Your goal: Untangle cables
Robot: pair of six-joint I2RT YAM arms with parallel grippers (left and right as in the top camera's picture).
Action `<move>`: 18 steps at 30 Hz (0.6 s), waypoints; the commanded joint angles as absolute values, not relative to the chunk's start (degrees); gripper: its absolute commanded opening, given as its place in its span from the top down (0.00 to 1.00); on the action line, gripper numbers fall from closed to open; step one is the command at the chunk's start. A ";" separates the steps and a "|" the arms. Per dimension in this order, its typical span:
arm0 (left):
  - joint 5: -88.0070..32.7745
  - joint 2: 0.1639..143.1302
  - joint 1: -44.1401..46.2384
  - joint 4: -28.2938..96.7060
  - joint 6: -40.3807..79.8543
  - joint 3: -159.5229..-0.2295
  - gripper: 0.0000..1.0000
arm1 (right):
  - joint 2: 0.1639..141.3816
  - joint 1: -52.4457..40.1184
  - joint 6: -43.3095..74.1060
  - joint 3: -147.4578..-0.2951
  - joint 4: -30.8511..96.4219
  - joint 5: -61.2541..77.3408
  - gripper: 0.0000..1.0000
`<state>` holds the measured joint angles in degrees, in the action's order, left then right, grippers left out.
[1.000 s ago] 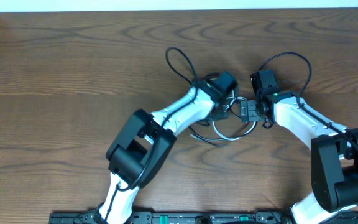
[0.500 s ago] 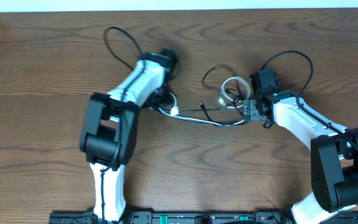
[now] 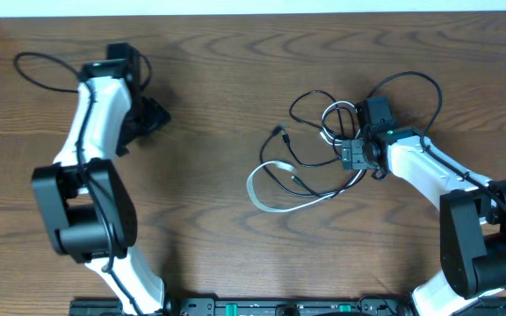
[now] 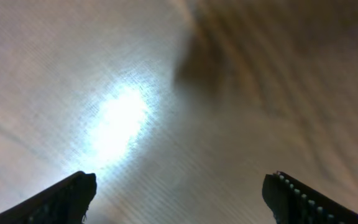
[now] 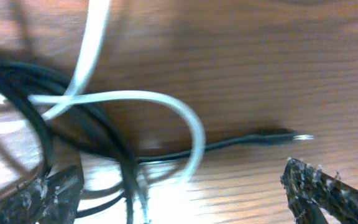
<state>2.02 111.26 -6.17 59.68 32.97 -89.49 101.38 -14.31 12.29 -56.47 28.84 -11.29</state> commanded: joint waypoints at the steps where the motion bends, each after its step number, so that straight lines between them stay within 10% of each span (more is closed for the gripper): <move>1: -9.02 105.34 -6.13 57.39 26.17 -89.82 0.13 | 97.60 -14.22 9.52 -60.95 29.69 -0.62 0.01; 14: -18.83 103.57 2.61 46.09 20.99 -88.82 0.34 | 90.21 -9.67 15.05 -63.99 31.62 2.13 0.02; 18: -18.76 104.20 6.28 43.29 19.79 -88.58 0.37 | 92.82 -5.74 15.92 -63.99 33.10 2.37 0.31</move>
